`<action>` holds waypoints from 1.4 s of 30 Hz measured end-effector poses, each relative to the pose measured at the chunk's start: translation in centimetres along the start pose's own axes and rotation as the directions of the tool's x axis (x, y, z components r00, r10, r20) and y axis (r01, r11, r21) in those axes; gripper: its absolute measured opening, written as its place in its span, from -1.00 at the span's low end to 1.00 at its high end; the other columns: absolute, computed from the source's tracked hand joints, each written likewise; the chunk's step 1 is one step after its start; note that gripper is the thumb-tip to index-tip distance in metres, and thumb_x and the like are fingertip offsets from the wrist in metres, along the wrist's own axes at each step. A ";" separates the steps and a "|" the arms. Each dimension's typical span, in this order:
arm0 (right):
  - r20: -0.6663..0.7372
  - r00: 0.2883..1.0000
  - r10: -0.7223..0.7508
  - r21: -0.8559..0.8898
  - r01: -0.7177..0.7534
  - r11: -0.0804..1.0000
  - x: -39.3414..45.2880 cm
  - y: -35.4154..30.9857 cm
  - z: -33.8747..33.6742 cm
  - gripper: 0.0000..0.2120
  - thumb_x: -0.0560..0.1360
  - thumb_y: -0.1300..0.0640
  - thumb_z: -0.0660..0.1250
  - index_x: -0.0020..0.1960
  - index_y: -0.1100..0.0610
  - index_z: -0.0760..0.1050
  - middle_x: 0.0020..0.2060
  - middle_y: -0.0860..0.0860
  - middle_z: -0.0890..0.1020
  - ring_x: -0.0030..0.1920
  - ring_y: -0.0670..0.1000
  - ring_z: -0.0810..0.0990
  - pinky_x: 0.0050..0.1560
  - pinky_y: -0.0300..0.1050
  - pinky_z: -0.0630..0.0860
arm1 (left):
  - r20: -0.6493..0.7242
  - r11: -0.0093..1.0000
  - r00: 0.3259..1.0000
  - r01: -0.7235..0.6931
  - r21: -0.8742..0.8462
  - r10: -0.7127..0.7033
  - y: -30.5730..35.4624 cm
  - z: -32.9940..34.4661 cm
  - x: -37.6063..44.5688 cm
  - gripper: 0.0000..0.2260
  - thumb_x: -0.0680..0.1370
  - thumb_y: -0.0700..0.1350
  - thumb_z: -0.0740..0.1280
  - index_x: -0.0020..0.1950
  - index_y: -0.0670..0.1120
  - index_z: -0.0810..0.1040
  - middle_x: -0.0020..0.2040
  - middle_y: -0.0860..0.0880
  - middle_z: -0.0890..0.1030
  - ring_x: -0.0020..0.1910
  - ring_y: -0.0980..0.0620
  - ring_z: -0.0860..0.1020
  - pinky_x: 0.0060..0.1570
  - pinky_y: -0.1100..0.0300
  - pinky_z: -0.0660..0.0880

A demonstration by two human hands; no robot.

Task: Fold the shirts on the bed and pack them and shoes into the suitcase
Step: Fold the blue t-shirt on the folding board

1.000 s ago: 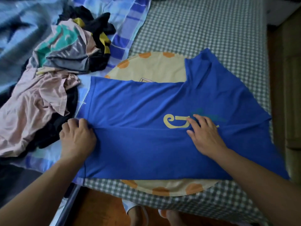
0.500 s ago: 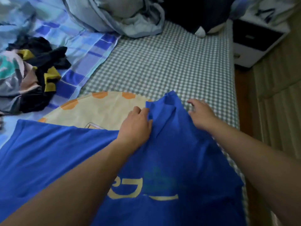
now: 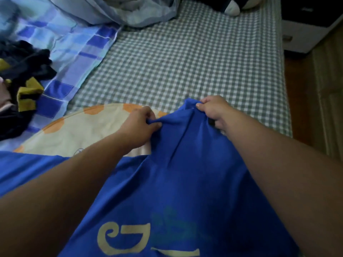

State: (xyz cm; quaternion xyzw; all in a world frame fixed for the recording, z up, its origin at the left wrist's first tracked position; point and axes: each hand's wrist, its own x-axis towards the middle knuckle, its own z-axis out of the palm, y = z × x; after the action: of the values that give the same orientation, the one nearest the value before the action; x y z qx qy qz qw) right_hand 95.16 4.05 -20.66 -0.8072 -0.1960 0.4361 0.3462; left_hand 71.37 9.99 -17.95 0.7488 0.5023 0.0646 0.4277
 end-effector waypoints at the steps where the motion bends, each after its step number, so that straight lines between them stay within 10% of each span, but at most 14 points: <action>1: 0.005 1.000 0.000 0.039 -0.001 0.999 0.0 0.1 -0.1 -0.87 0.62 0.15 0.32 -0.10 0.08 0.54 -0.05 0.10 0.66 -0.06 0.07 0.62 0.07 0.07 0.61 | 0.001 0.985 0.999 0.054 -0.162 -0.054 -0.5 -0.8 -0.7 -0.85 0.57 -0.18 0.43 -0.08 -0.15 0.47 -0.12 -0.13 0.60 -0.15 -0.04 0.57 -0.12 0.07 0.51; 5: 0.033 0.999 -0.006 0.108 0.002 0.994 -0.6 0.1 -0.2 -0.89 0.64 0.15 0.30 -0.06 0.08 0.54 -0.06 0.07 0.68 -0.09 0.05 0.65 -0.05 0.00 0.64 | 0.144 0.770 0.974 0.228 -0.596 -0.177 -1.8 -2.7 -2.5 -0.85 0.60 -0.27 0.37 -0.11 -0.13 0.44 -0.20 -0.13 0.60 -0.15 -0.09 0.61 -0.11 0.09 0.63; 12: 0.005 1.000 -0.011 0.177 0.010 0.984 -1.3 0.0 -0.2 -0.88 0.65 0.20 0.25 0.03 0.05 0.55 0.00 0.05 0.67 -0.06 0.02 0.64 -0.04 -0.02 0.63 | 0.140 0.585 0.955 0.272 -0.764 -0.261 -2.1 -3.0 -2.6 -0.72 0.56 -0.41 0.20 -0.17 -0.05 0.44 -0.21 -0.09 0.59 -0.27 -0.05 0.58 -0.18 0.05 0.60; 18: 0.011 0.990 -0.138 0.370 0.124 0.921 -6.3 -3.1 -1.7 -0.85 0.66 0.23 0.25 0.10 0.12 0.60 -0.03 0.00 0.72 -0.04 -0.04 0.71 -0.16 -0.19 0.61 | 0.063 0.574 0.945 0.247 -0.781 -0.321 0.1 -3.2 -3.1 -0.66 0.56 -0.44 0.24 0.28 -0.17 0.49 0.06 -0.14 0.68 -0.05 -0.06 0.70 -0.11 0.12 0.62; 21: 0.017 0.944 -0.329 0.350 0.303 0.887 -12.4 -3.0 -4.1 -0.81 0.65 0.26 0.24 0.09 0.10 0.62 -0.02 -0.06 0.74 0.01 -0.11 0.70 -0.02 -0.26 0.57 | 0.021 0.628 0.986 0.120 -0.769 -0.163 1.5 -4.2 -7.0 -0.80 0.55 -0.42 0.29 0.05 -0.17 0.58 -0.10 -0.05 0.69 -0.08 0.00 0.68 -0.02 0.16 0.61; 24: 0.072 0.903 -0.422 0.290 0.386 0.876 -18.9 0.8 -6.1 -0.71 0.59 0.39 0.29 -0.01 0.05 0.66 -0.09 -0.08 0.74 -0.02 -0.13 0.69 0.00 -0.30 0.55 | -0.018 0.769 0.999 -0.040 -0.638 0.037 1.3 -4.9 -12.9 -0.77 0.52 -0.46 0.36 -0.10 -0.12 0.56 -0.17 0.05 0.68 -0.12 0.11 0.62 -0.04 0.26 0.55; 28: 0.292 0.855 -0.429 -0.242 0.500 0.831 -23.6 10.9 -6.8 -0.37 0.42 0.50 0.29 -0.19 -0.28 0.64 -0.01 -0.26 0.71 0.25 -0.30 0.49 0.26 -0.34 0.42 | 0.289 0.970 0.934 -0.160 -0.182 0.208 -2.2 -3.8 -18.1 -0.67 0.49 -0.36 0.43 -0.04 0.11 0.63 0.29 0.29 0.52 0.34 0.32 0.41 0.25 0.39 0.33; 32: 0.218 0.836 -0.503 -0.537 0.533 0.653 -23.0 14.8 -7.4 -0.41 0.32 0.55 0.09 -0.11 -0.04 0.68 0.10 -0.16 0.66 0.29 -0.01 0.45 0.36 0.03 0.41 | 0.183 0.900 0.930 -0.357 0.252 0.318 -5.6 -2.1 -16.6 -0.49 0.43 -0.42 0.34 0.22 0.09 0.61 0.44 0.09 0.38 0.42 0.00 0.27 0.36 0.12 0.25; 36: 0.081 0.796 -0.600 -0.655 0.496 0.570 -18.6 10.2 -5.9 -0.65 0.56 0.30 0.19 0.19 0.05 0.63 0.31 0.01 0.56 0.32 0.13 0.41 0.41 -0.15 0.19 | 0.063 0.826 0.951 -0.296 0.480 0.304 -7.6 -2.5 -11.8 -0.53 0.56 -0.27 0.35 0.47 -0.07 0.46 0.41 -0.14 0.48 0.36 -0.25 0.41 0.34 -0.17 0.38; 39: 0.207 0.868 -0.452 -0.771 0.429 0.471 -14.7 7.8 -3.4 -0.60 0.65 -0.05 0.19 0.47 -0.02 0.40 0.43 -0.05 0.39 0.43 0.06 0.25 0.50 0.03 0.15 | 0.073 0.747 0.959 -0.261 0.612 0.275 -8.9 -3.4 -9.0 -0.73 0.63 -0.09 0.30 0.32 -0.05 0.53 0.26 -0.14 0.52 0.24 -0.26 0.43 0.23 -0.19 0.40; 42: 0.315 0.852 -0.417 -0.824 0.464 0.325 -12.5 8.3 -2.7 -0.76 0.66 -0.07 0.15 0.19 0.04 0.47 0.12 -0.05 0.45 0.19 0.03 0.34 0.36 0.08 0.31 | 0.057 0.655 0.975 -0.187 0.732 0.215 -9.7 -5.4 -7.4 -0.85 0.67 -0.03 0.19 0.06 -0.07 0.50 0.05 -0.13 0.53 0.06 -0.22 0.44 0.08 -0.09 0.34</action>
State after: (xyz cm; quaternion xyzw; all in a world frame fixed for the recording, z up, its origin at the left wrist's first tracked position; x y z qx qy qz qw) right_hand 90.73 -10.42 -18.61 -0.7718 -0.6100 0.1785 -0.0196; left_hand 58.20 8.40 -18.97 0.9067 0.4071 -0.0823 0.0733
